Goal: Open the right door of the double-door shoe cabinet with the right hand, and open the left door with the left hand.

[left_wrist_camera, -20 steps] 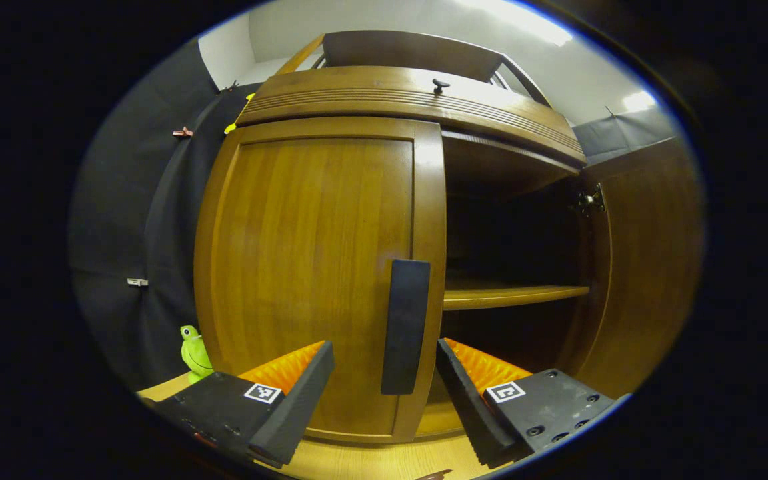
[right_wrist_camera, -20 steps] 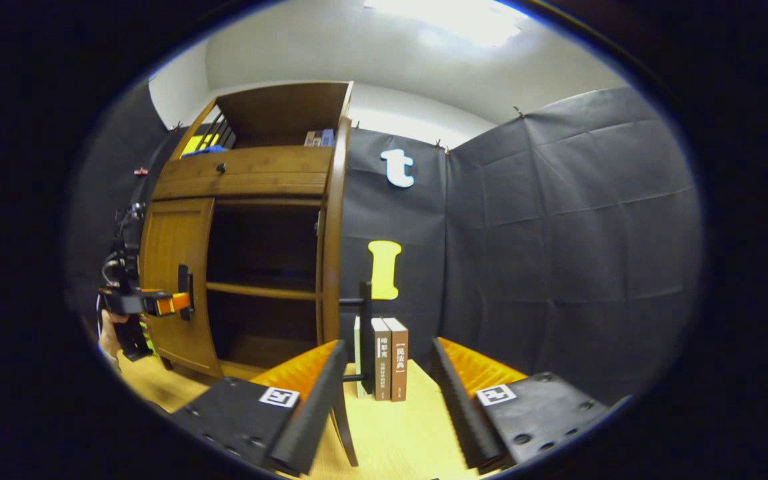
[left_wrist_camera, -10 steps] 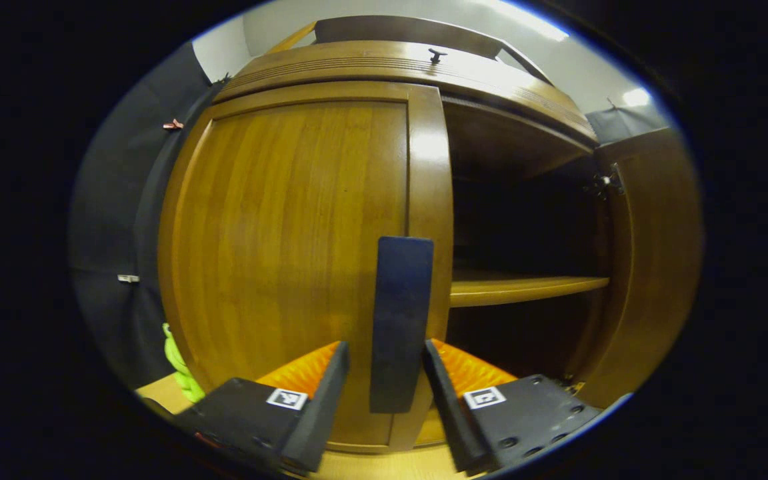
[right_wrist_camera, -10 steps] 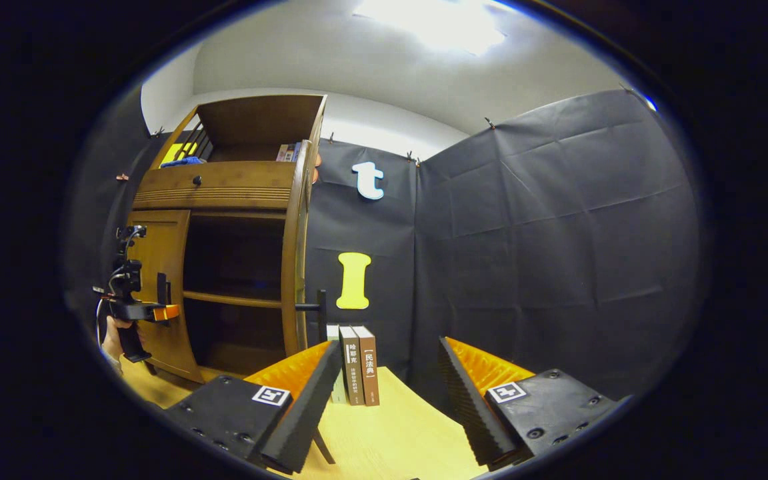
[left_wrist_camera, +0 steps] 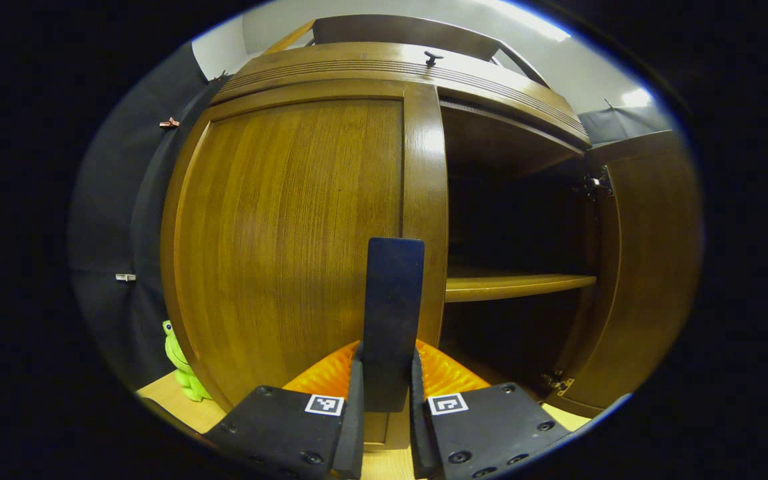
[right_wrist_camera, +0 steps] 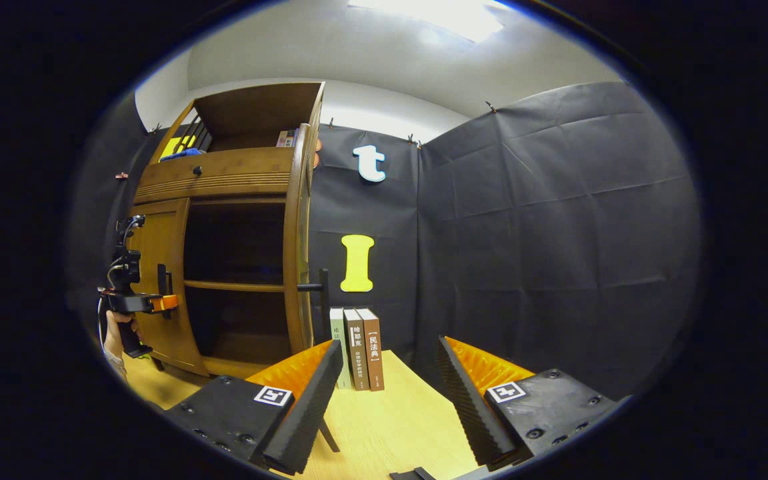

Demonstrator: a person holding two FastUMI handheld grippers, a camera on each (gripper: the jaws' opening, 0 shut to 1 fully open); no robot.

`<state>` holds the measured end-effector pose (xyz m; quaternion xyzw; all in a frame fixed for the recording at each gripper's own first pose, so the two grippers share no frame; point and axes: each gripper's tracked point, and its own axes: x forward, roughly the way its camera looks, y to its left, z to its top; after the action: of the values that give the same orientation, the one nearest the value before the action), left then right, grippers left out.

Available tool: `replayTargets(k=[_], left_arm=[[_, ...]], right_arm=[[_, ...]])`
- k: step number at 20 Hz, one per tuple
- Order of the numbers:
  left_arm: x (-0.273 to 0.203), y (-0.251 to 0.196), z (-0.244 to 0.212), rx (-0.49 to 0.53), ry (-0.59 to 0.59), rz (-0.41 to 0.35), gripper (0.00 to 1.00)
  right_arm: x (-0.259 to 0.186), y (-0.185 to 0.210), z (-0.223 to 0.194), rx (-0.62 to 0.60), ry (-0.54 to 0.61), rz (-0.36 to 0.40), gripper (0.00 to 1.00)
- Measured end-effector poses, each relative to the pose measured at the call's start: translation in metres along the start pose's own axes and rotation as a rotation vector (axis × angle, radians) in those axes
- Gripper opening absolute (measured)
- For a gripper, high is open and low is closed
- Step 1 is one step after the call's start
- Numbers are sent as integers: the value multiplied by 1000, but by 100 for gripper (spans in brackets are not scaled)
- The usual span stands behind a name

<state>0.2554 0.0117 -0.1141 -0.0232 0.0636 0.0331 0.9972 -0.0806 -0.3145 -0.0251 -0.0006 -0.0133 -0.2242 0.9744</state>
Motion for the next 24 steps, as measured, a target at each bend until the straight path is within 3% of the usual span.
replayTargets(k=[12,24], left_arm=[[-81,17,1,-11,20,-143,32],[-171,83,2,-44,27,-200,31]], right_arm=[[-38,34,28,-3,-43,37,90],[-62,128,35,7,-57,186,90]])
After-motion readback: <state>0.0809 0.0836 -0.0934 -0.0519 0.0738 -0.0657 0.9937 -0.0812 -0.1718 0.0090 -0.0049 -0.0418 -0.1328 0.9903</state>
